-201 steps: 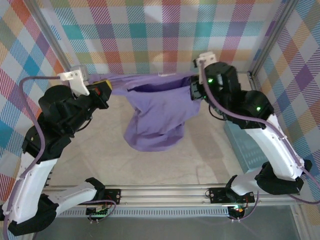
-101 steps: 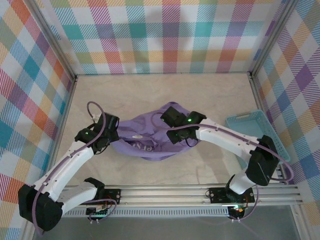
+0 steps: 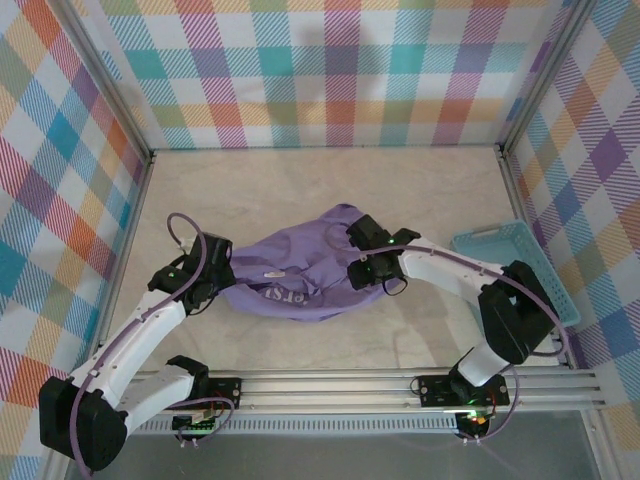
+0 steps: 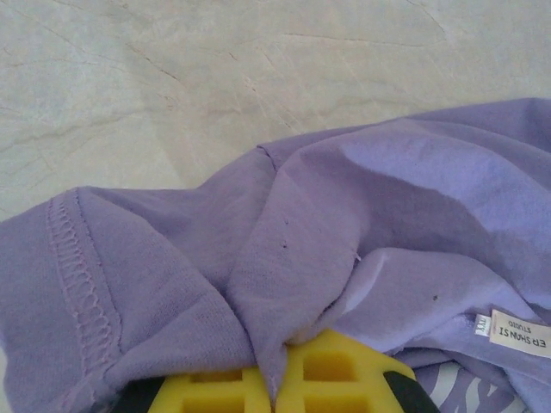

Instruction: Fold the inside-out t-shirt

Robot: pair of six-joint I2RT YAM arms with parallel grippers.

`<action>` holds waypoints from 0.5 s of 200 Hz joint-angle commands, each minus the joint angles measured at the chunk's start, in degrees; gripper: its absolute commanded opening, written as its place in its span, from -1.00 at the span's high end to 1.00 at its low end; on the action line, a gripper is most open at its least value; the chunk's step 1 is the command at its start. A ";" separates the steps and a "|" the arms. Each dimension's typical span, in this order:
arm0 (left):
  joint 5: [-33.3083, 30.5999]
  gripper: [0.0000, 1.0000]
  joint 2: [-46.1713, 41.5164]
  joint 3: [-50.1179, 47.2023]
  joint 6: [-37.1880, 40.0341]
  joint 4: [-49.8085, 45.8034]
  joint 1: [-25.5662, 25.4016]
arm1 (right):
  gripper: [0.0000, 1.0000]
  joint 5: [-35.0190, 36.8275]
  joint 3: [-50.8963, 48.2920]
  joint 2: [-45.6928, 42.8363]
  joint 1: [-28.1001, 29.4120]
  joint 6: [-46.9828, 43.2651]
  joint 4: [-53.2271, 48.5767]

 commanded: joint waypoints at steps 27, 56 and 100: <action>1.41 1.00 -0.63 -1.58 -0.33 2.16 0.95 | -0.04 -4.34 2.94 5.99 -1.76 2.70 5.01; 1.39 1.00 -0.68 -1.59 -0.11 2.00 0.98 | 0.22 -4.28 3.98 9.01 -2.53 3.21 5.00; 0.70 1.00 -1.76 0.44 0.48 0.99 1.16 | 1.00 3.10 4.98 3.75 -2.56 3.53 1.39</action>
